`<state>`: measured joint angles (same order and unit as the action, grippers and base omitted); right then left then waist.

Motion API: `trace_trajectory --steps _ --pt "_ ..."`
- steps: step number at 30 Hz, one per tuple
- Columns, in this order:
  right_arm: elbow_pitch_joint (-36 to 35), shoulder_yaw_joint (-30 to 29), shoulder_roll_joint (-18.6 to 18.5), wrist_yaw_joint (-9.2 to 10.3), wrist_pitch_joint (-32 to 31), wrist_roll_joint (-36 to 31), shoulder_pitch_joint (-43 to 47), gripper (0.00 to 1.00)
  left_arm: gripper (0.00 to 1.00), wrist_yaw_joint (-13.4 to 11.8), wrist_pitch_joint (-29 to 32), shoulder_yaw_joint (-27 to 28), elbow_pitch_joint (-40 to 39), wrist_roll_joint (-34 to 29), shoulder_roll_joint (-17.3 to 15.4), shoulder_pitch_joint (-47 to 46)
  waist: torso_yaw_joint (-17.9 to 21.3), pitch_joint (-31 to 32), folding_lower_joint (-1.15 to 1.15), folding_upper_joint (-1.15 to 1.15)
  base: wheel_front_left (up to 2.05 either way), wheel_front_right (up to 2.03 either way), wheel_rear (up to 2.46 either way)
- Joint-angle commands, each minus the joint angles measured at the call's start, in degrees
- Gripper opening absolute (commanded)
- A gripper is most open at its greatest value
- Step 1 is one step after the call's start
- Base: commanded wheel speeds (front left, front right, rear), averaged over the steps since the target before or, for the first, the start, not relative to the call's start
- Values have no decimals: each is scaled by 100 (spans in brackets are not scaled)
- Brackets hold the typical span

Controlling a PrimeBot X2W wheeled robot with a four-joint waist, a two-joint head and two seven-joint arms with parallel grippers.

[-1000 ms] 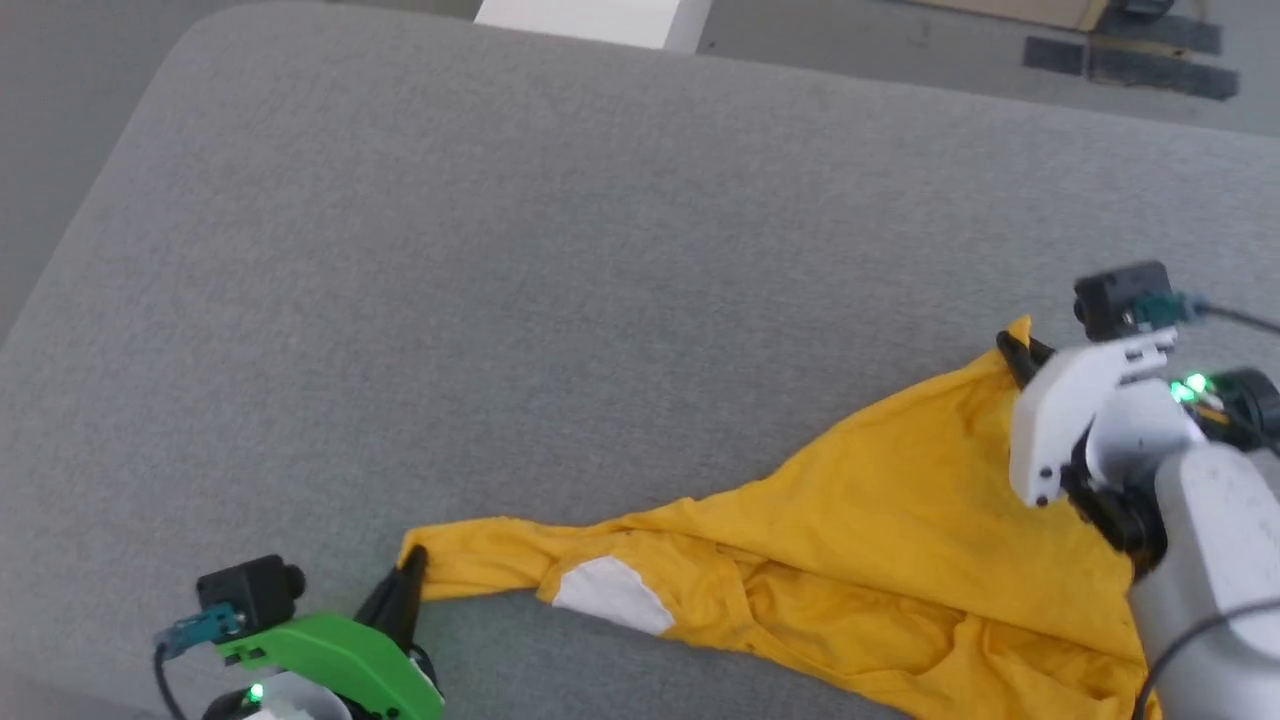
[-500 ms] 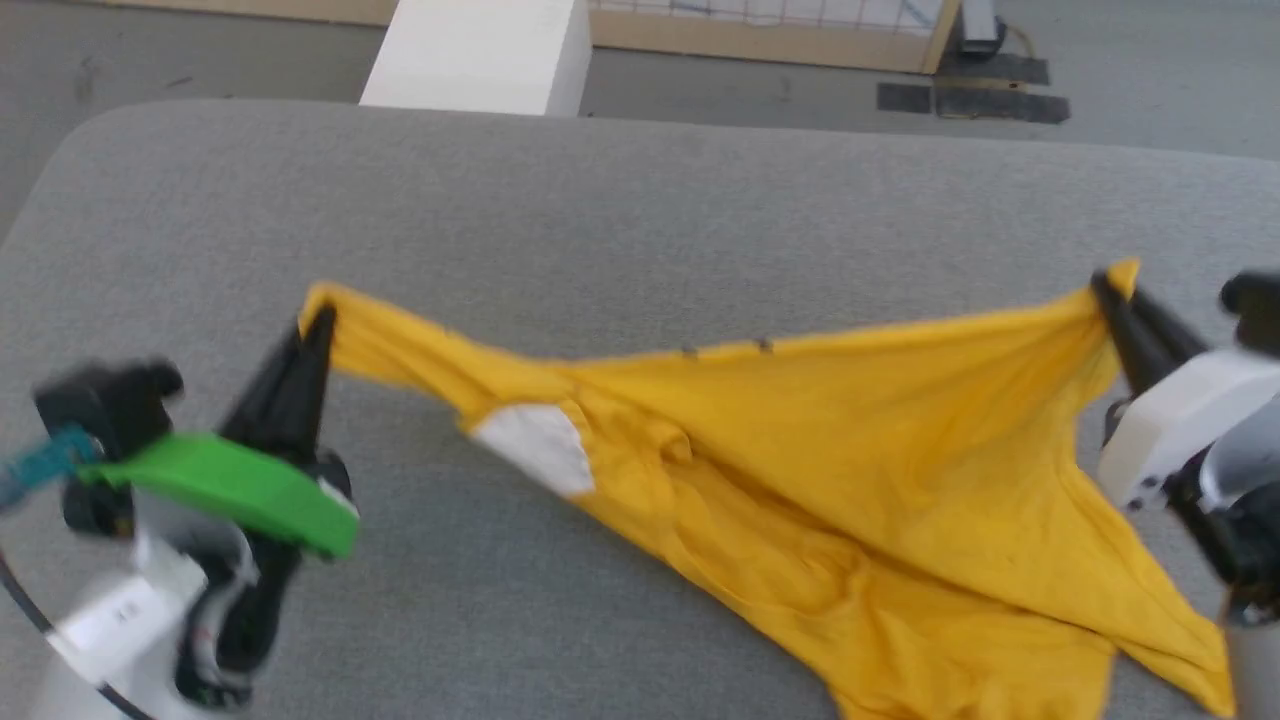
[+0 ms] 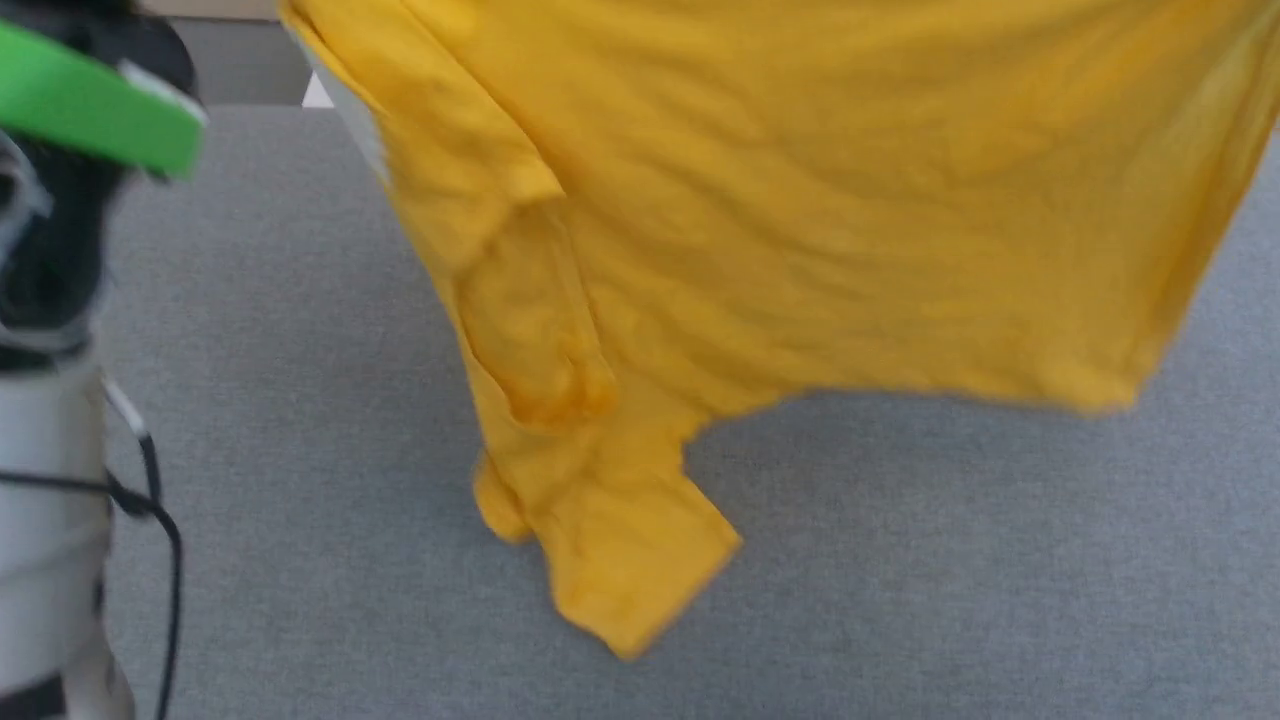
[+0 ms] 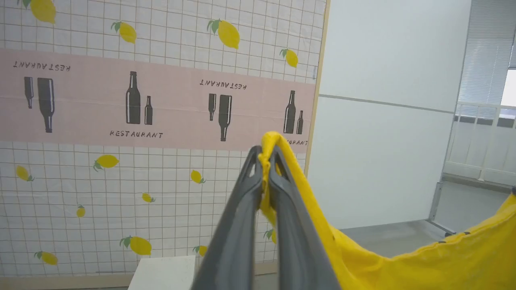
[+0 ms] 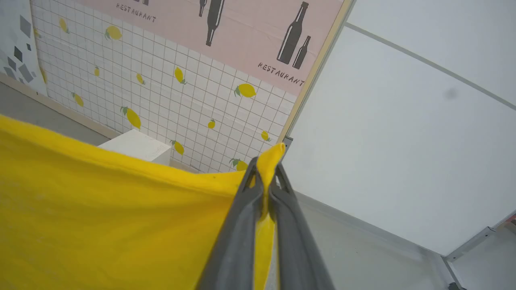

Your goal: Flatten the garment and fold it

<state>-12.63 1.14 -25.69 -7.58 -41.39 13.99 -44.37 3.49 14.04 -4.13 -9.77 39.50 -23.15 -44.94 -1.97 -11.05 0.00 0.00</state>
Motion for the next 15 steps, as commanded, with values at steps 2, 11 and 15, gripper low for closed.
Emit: trace_trajectory --steps 2,11,15 --pt "293 144 -75 9 -109 -41 -599 0 0 11 47 61 209 31 -101 -623 119 -474 0 0 0 0 0" --pt "1749 392 263 9 240 -680 -3085 0 0 -106 -138 32 1240 -539 -326 -2896 346 -1769 0 0 0 0 0" --pt "2273 181 619 9 761 -1220 -3955 0 0 -284 -589 141 1628 -803 -301 -3817 425 -2178 0 0 0 0 0"
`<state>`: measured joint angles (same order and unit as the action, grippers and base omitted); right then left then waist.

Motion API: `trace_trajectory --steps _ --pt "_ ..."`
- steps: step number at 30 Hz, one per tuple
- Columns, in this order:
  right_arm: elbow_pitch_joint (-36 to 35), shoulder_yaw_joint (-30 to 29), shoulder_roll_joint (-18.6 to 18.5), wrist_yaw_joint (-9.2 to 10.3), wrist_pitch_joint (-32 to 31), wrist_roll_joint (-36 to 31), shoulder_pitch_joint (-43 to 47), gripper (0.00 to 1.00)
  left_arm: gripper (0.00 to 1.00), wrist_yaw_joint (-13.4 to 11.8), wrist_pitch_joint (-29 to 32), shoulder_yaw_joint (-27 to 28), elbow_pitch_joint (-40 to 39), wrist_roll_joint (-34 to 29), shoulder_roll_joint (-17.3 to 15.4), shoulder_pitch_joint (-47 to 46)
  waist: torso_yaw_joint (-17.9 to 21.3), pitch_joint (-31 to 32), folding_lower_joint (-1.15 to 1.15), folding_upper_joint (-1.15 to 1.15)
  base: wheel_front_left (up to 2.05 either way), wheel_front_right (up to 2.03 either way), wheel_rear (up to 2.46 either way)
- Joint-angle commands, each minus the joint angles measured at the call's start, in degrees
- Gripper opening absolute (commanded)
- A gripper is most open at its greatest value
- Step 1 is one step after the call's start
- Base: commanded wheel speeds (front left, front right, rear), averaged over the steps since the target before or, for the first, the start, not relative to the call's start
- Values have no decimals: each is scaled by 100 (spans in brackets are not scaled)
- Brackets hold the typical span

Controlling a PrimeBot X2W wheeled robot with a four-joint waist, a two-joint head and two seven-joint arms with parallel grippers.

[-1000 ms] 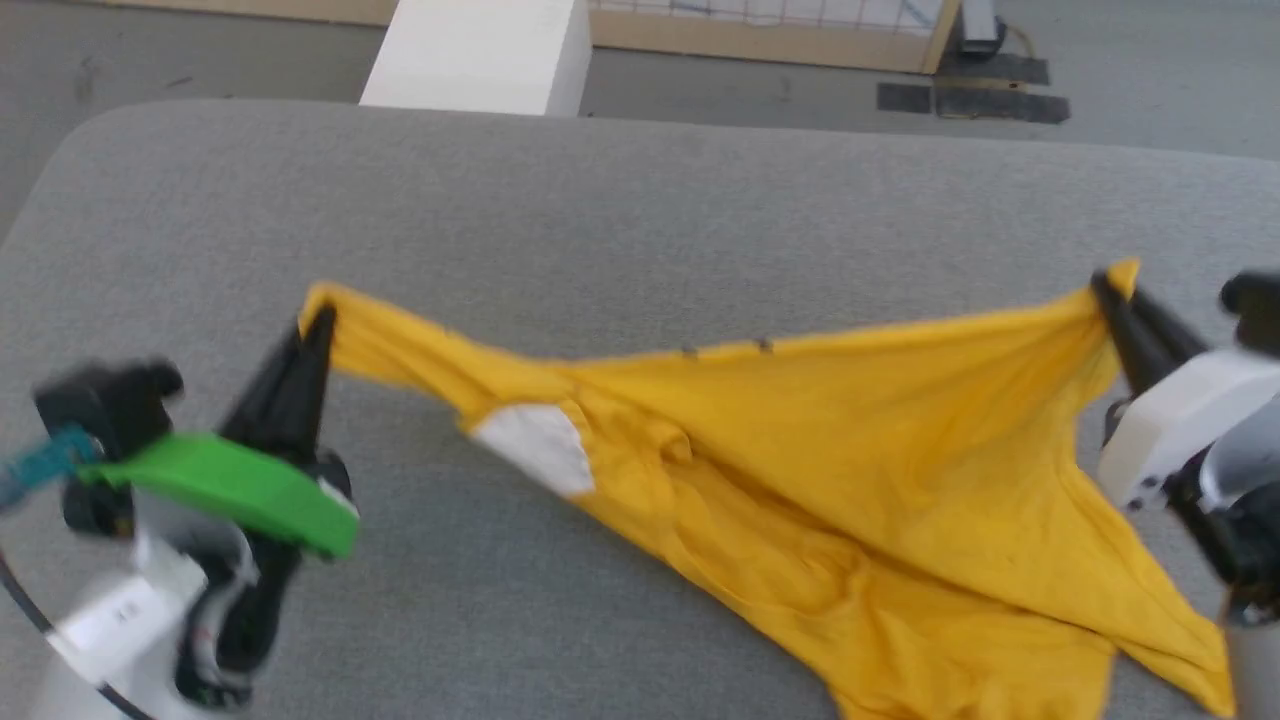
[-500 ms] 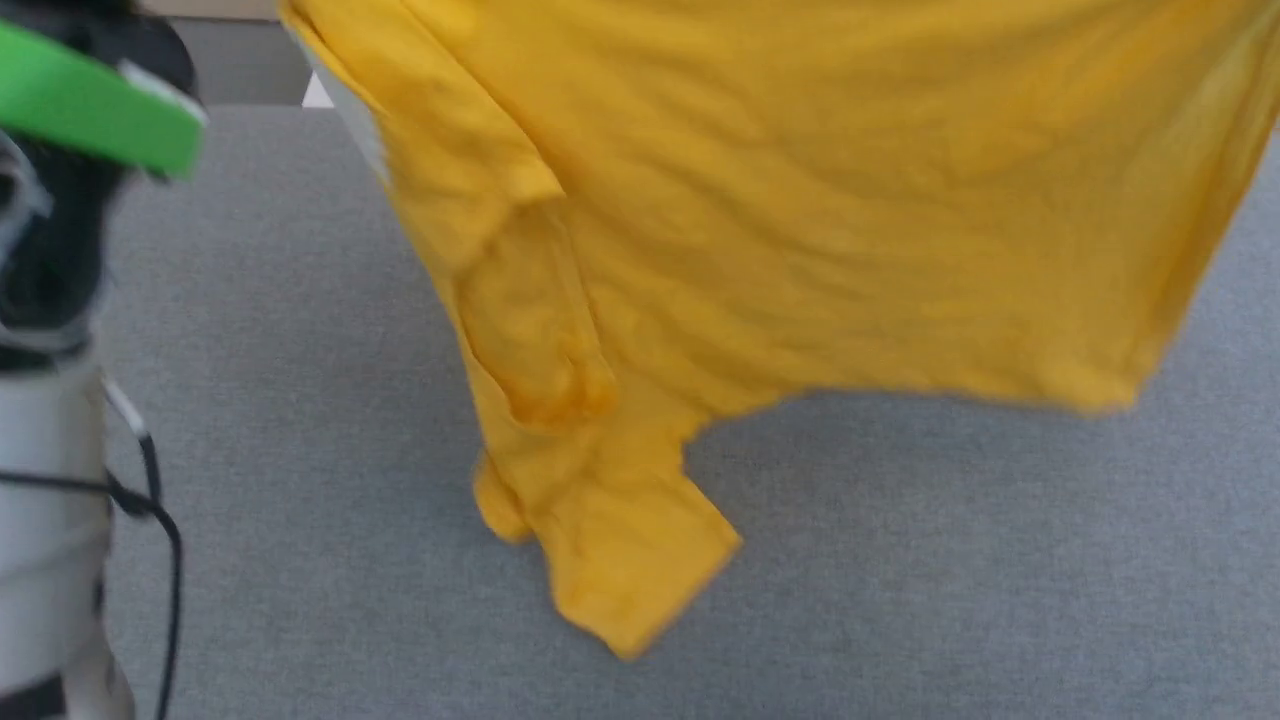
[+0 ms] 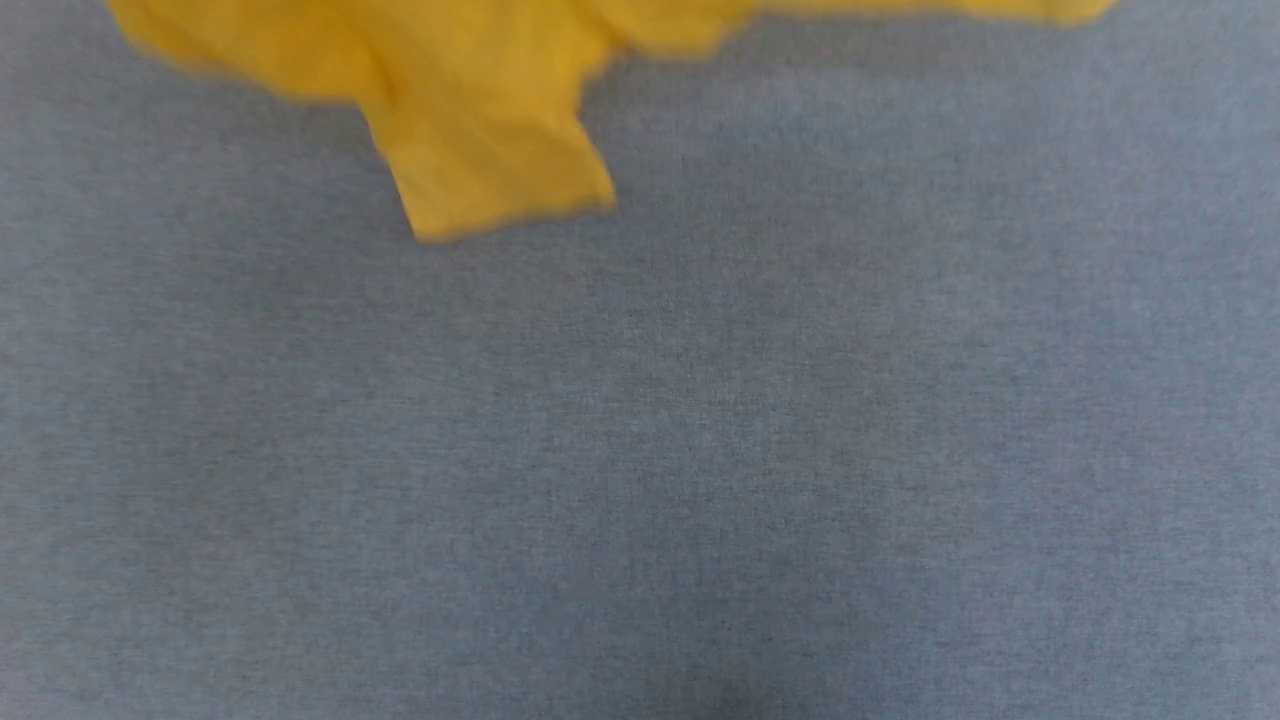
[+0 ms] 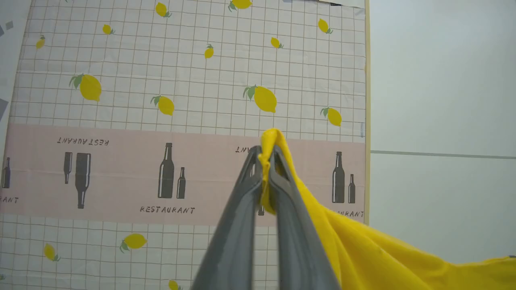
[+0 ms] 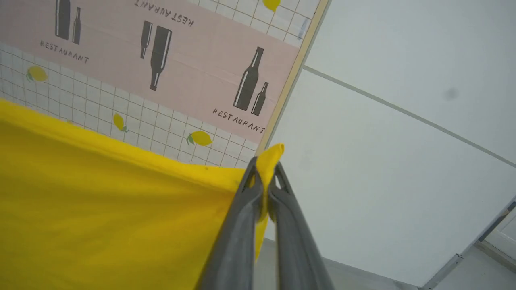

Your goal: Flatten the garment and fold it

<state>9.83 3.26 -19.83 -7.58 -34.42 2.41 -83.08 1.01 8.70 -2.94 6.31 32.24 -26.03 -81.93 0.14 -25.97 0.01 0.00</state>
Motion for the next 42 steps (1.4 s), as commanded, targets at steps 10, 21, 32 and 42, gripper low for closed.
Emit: trace_trajectory --steps 10,21,32,42 --pt "705 -333 581 9 1391 -738 -812 0 0 -6 -1169 137 755 -360 -10 -1116 198 -995 -1 0 0 0 0" --pt "1063 454 354 9 1536 578 2174 0 0 599 -637 -804 1600 -109 -408 1960 -111 51 -1 0 0 0 0" --pt "-27 322 358 9 1049 1474 5569 0 0 560 920 -1259 391 1173 -725 5801 -280 1082 -1 0 0 0 0" --pt "-870 -328 1099 9 950 1199 8012 0 0 -100 1334 -1457 -579 1707 -609 8293 -182 1552 -1 0 0 0 0"
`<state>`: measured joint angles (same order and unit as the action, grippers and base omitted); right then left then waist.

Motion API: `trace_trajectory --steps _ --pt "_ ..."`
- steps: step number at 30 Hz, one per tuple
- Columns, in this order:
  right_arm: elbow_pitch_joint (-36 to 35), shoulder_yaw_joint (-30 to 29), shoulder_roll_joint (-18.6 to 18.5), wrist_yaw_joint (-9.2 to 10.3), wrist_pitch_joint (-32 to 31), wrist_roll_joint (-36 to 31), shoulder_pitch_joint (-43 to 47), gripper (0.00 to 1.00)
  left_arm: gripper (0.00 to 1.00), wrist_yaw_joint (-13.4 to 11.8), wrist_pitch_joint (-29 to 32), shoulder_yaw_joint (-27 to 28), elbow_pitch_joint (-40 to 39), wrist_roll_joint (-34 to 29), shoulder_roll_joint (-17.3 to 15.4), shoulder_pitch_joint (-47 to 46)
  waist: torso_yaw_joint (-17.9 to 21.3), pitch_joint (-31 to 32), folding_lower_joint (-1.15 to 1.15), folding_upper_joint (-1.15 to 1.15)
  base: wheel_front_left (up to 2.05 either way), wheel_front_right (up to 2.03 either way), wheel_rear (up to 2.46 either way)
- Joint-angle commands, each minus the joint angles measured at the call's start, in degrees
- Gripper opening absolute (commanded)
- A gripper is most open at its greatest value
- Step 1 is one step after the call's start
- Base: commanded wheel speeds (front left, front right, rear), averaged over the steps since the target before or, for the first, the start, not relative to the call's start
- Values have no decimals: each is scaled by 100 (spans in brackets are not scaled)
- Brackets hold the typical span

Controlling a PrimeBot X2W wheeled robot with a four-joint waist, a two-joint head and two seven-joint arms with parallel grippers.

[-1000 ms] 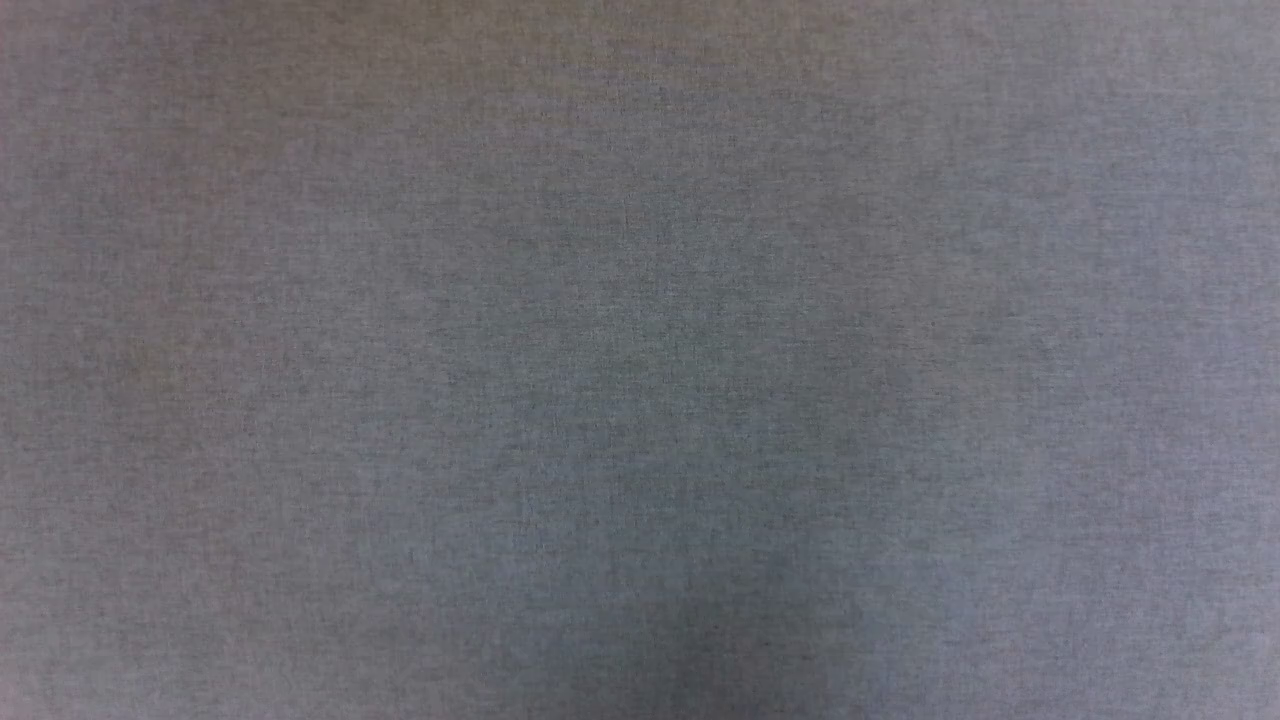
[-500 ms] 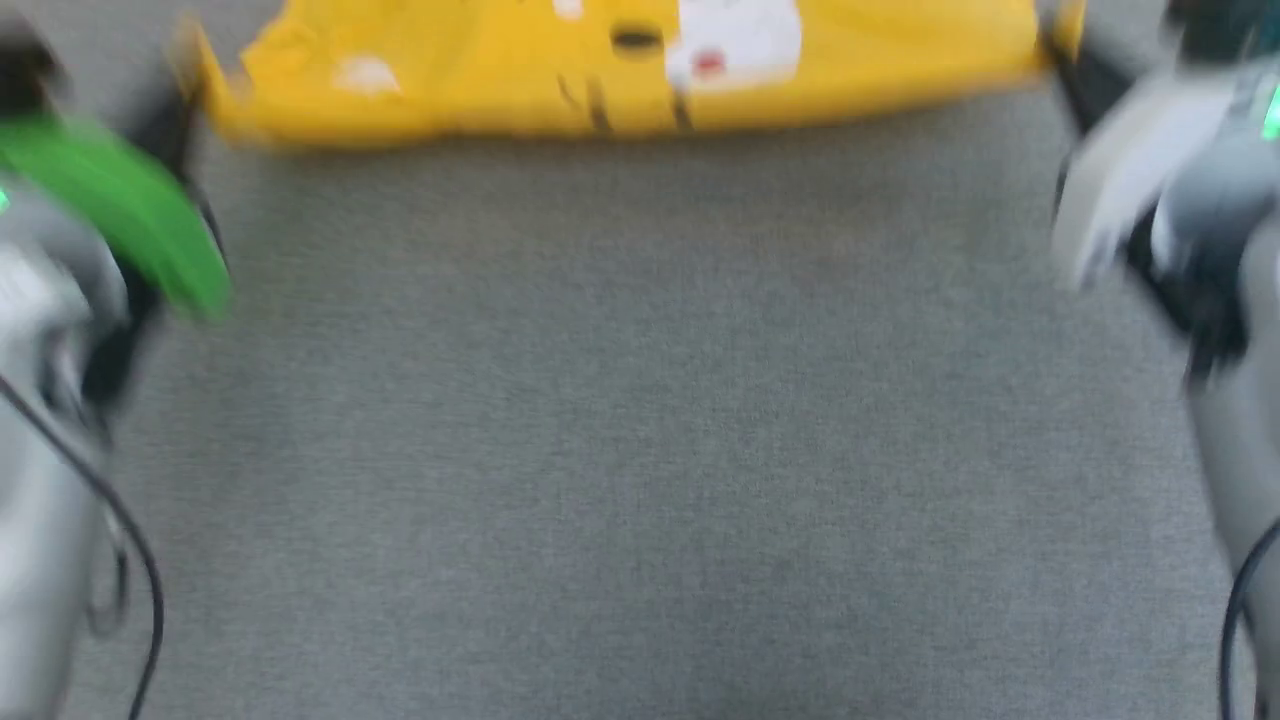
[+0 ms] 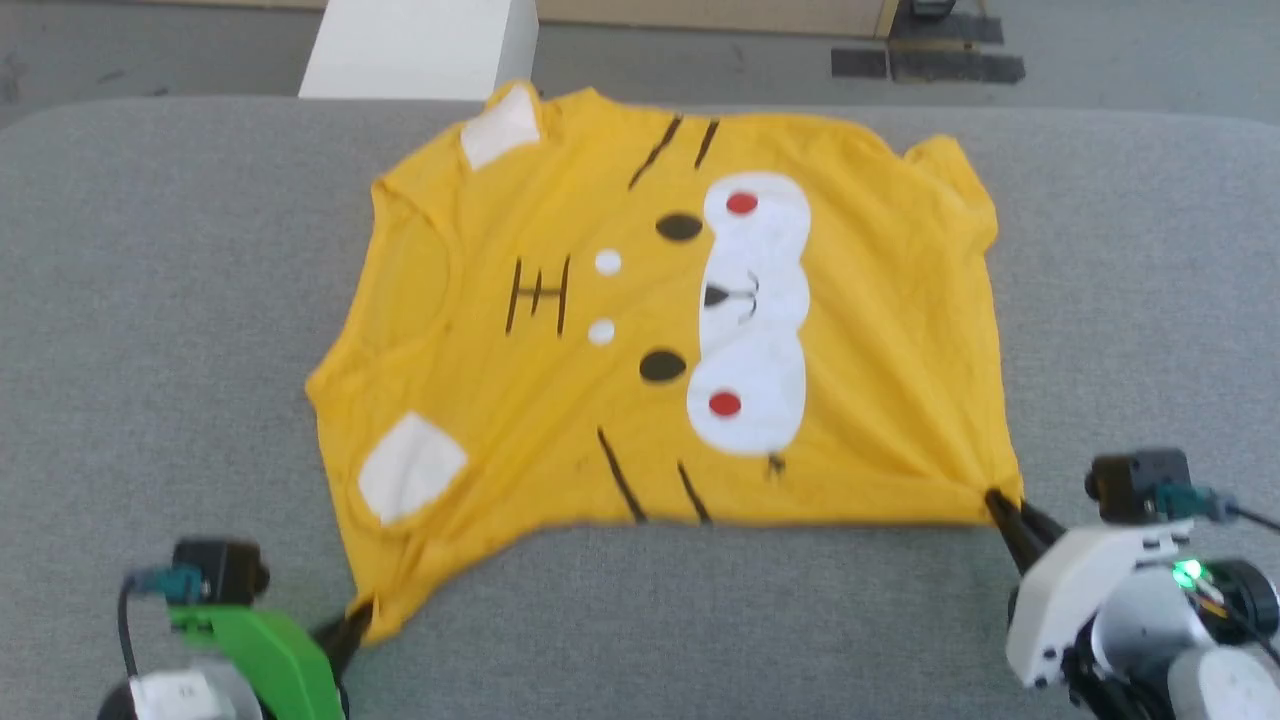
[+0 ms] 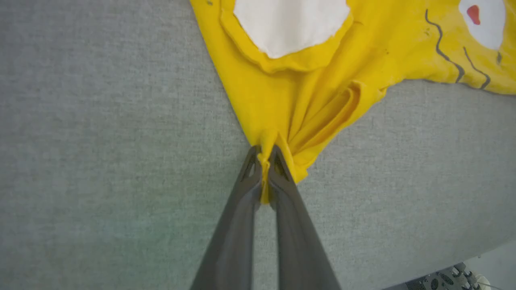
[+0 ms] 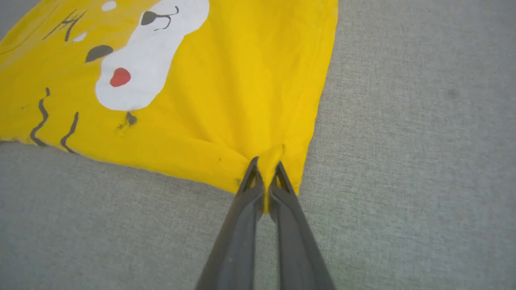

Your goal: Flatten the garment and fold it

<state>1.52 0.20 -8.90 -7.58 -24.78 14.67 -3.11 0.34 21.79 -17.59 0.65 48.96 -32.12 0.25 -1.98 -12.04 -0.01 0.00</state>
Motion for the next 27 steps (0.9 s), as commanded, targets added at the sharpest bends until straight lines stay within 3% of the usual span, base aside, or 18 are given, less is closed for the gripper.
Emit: trace_trajectory --steps 1,8,13,18,20,27 --pt "-106 -106 78 9 -30 -66 190 0 0 -118 71 4 -95 63 -19 276 35 187 1 0 0 0 0" --pt "-462 -528 339 9 -298 -171 1085 0 0 -577 93 114 -498 41 -204 1144 35 322 1 0 0 0 0" --pt "-694 -759 430 9 -284 -370 1488 0 0 -784 -268 131 -709 -261 -236 1519 59 384 1 0 0 0 0" --pt "-715 -645 509 9 874 -380 1523 0 0 -829 -1580 -20 -899 -1261 -5 1291 59 396 1 0 0 0 0" --pt "-622 -485 521 9 1406 -399 1520 0 0 -973 -2224 -60 -835 -1708 186 1113 62 392 1 0 0 0 0" --pt "-254 -247 538 9 2375 -516 1232 0 0 -828 -3253 -419 -383 -2593 400 244 90 272 1 0 0 0 0"
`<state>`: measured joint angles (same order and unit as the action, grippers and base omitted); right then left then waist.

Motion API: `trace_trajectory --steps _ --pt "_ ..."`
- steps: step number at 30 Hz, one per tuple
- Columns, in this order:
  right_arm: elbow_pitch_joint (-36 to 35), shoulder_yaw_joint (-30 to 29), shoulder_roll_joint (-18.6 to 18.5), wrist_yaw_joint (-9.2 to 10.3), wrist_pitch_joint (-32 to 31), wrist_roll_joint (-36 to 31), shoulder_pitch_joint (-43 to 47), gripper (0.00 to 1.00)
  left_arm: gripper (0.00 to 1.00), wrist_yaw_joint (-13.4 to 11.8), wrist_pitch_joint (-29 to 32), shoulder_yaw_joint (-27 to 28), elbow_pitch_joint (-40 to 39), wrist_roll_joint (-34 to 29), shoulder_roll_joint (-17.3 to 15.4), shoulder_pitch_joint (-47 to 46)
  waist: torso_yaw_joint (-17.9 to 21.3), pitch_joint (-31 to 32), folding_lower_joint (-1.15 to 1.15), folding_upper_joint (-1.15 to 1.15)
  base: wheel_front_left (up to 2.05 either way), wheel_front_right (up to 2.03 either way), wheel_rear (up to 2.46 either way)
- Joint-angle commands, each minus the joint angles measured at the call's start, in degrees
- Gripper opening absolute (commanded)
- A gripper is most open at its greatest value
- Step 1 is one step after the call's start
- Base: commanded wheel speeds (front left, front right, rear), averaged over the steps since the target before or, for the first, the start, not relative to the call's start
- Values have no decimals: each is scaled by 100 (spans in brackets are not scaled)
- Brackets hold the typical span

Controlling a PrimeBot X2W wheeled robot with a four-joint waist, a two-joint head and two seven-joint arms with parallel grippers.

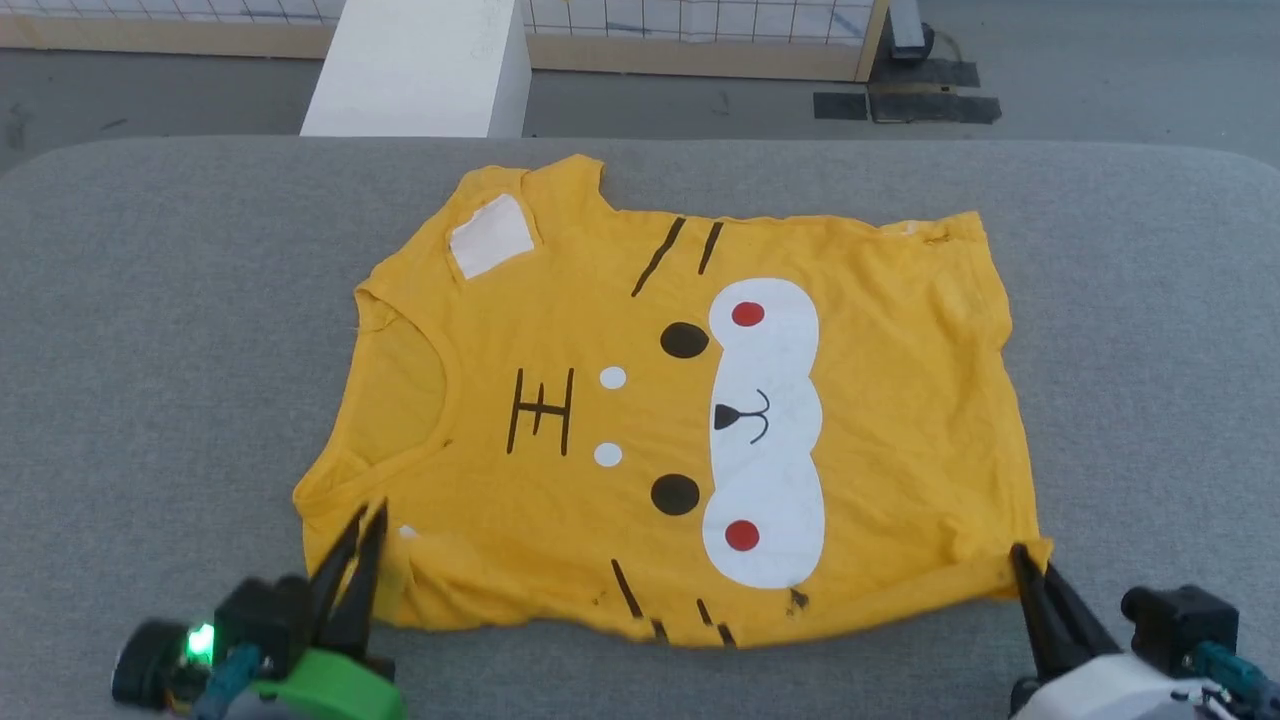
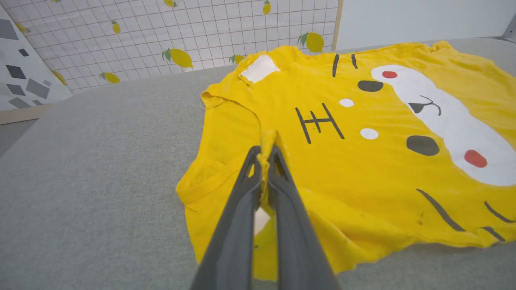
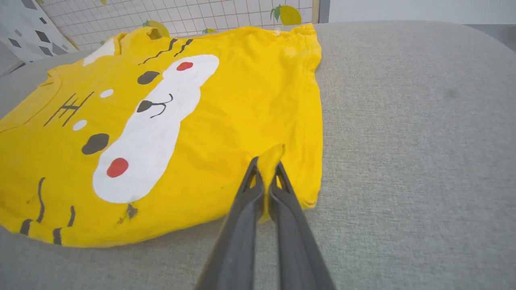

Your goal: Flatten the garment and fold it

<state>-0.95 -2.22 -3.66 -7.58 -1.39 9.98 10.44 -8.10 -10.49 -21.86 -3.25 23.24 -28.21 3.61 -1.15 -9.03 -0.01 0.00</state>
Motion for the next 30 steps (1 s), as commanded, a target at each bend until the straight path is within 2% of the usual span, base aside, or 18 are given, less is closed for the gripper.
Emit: trace_trajectory --steps 1,11,21,22,25,30 --pt "18 -13 15 9 75 -85 -220 0 0 29 -83 -10 61 -130 0 -270 18 -65 1 0 0 0 0" --pt "35 -92 -65 9 -63 -249 -1345 0 0 418 16 -10 417 -440 -119 -2046 145 -682 1 0 0 0 0" --pt "308 -380 10 9 -1111 -280 -2307 0 0 890 578 111 1378 -95 -213 -3266 300 -1413 1 0 0 0 0" --pt "443 -432 35 9 -1833 -305 -2645 0 0 1068 1157 95 1897 181 -247 -3466 366 -1628 1 0 0 0 0" --pt "495 -447 49 9 -2467 -302 -2855 0 0 1227 1860 51 2331 553 -248 -3513 403 -1737 1 0 0 0 0" --pt "473 -404 63 9 -3470 -264 -2990 0 0 1353 2911 32 2680 1235 -169 -3398 403 -1772 1 0 0 0 0"
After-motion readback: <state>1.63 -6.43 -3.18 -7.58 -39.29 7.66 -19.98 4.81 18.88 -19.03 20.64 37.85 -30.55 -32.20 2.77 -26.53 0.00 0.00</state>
